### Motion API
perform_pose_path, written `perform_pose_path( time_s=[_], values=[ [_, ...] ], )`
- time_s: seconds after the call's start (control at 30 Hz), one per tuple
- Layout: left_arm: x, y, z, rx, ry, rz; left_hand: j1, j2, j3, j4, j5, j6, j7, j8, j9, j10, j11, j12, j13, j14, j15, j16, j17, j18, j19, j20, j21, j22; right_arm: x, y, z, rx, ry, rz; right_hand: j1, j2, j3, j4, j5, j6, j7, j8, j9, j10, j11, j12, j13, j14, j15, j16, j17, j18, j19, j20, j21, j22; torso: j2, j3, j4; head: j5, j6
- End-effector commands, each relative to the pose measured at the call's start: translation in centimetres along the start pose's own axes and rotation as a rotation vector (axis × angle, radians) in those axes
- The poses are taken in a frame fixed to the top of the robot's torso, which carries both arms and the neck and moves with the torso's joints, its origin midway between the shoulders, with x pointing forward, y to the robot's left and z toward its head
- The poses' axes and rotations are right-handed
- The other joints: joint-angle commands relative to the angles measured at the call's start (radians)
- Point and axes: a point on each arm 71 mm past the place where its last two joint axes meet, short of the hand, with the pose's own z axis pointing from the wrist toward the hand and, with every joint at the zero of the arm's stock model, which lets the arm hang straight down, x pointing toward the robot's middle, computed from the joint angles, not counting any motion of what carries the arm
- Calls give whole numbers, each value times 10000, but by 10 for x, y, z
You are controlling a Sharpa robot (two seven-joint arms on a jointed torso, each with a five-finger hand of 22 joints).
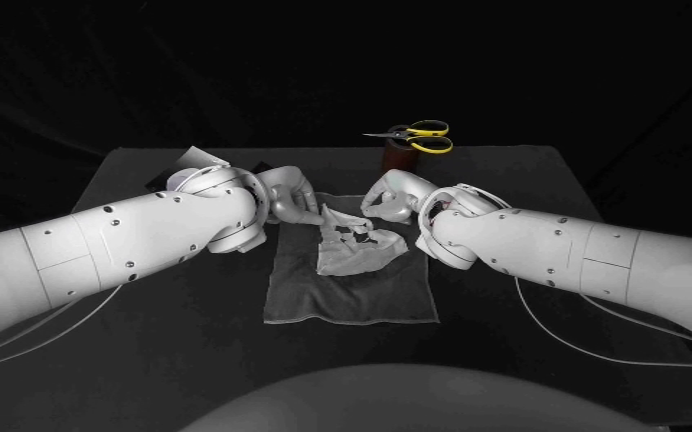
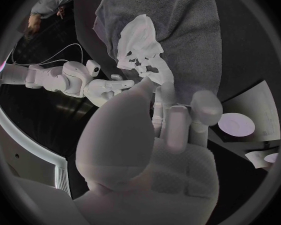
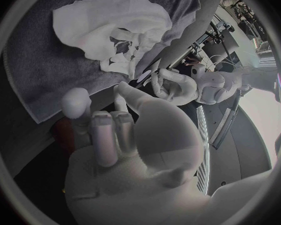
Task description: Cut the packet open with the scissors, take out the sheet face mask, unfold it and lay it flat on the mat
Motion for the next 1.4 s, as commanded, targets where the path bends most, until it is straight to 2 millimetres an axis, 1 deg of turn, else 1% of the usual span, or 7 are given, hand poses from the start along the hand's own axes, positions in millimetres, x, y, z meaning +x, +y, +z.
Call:
perform_pose_path(
  time_s=[0.03, 0.07, 0.1, 0.13, 0.37, 0.73, 1.4],
  values=[
    [0, -6, 4, 589, -753, 796, -262, -103, 23, 15, 24, 316, -162, 294, 110, 199, -122, 588, 328, 366, -121, 225, 663, -199, 324, -91, 464, 519, 8, -1, 4, 146, 180, -523, -156, -117, -103, -4, -18, 59, -16, -38, -23, 1041, -77, 33, 2629, 1044, -66, 70, 2634, -23, 78, -21, 31, 18, 7, -18, 10, 12, 0],
    [2, -6, 5, 572, -780, 878, -394, -106, -1, 18, 24, 424, -250, 427, 163, 616, -198, 1202, 1188, 407, -192, 267, 789, -241, 439, -141, 635, 708, 10, -1, 6, 182, 178, -570, -241, -196, -161, 7, -18, 45, -8, -59, -36, 1041, -70, 33, 2629, 1044, -62, 70, 2634, -27, 88, -18, 43, 28, 8, -13, 11, 18, 0],
    [3, -7, 6, 551, -797, 940, -433, -120, -14, 21, 23, 456, -270, 471, 182, 702, -220, 1349, 1393, 421, -206, 281, 834, -253, 472, -160, 687, 766, 11, 0, 7, 206, 174, -600, -314, -252, -210, 24, -18, 43, -4, -72, -46, 1041, -66, 33, 2629, 1044, -58, 70, 2634, -26, 85, -15, 35, 25, 20, -17, 16, 18, 0],
    [4, -7, 7, 512, -814, 1014, -568, -150, -79, 22, 23, 561, -337, 604, 244, 1073, -277, 1851, 2139, 473, -252, 341, 1009, -307, 609, -203, 889, 998, 13, 0, 8, 234, 158, -629, -387, -310, -265, 42, -18, 33, 2, -90, -57, 1041, -61, 33, 2629, 1044, -53, 70, 2634, -26, 87, -12, 34, 27, 20, -14, 12, 23, 0],
    [9, -8, 14, 276, -913, 1266, -1133, -18, -420, 46, 23, 813, -603, 1143, 502, 2201, -504, 3352, 4558, 564, -455, 451, 1322, -417, 881, -377, 1333, 1503, 17, 4, 12, 206, -220, -778, -696, -522, -543, 162, -23, -73, 47, -200, -119, 1041, -20, 33, 2629, 1044, -20, 70, 2634, -29, 93, 11, 30, 37, 83, -43, 6, 47, 0],
    [13, -9, 21, -215, -541, 1730, -1018, 135, -403, 15, 26, 946, -778, 1394, 614, 2697, -659, 3897, 5584, 607, -587, 503, 1487, -476, 1019, -482, 1554, 1763, 20, 15, 16, -86, -397, -907, -761, -561, -626, 200, -22, -88, 56, -222, -131, 1041, -10, 33, 2629, 1044, -11, 70, 2634, -29, 91, 20, 25, 39, 182, -50, -7, 62, 0],
    [16, -6, 28, -728, -147, 2156, -663, 161, -206, -14, 28, 1005, -872, 1516, 655, 2929, -747, 4141, 6099, 647, -666, 551, 1651, -513, 1097, -557, 1690, 1926, 18, 23, 25, -361, -408, -1401, -760, -611, -693, 192, -23, -148, 73, -267, -153, 1041, 4, 33, 2629, 1044, 2, 70, 2634, -21, 63, 31, -17, 17, 260, -46, 21, 43, 0]
  ],
)
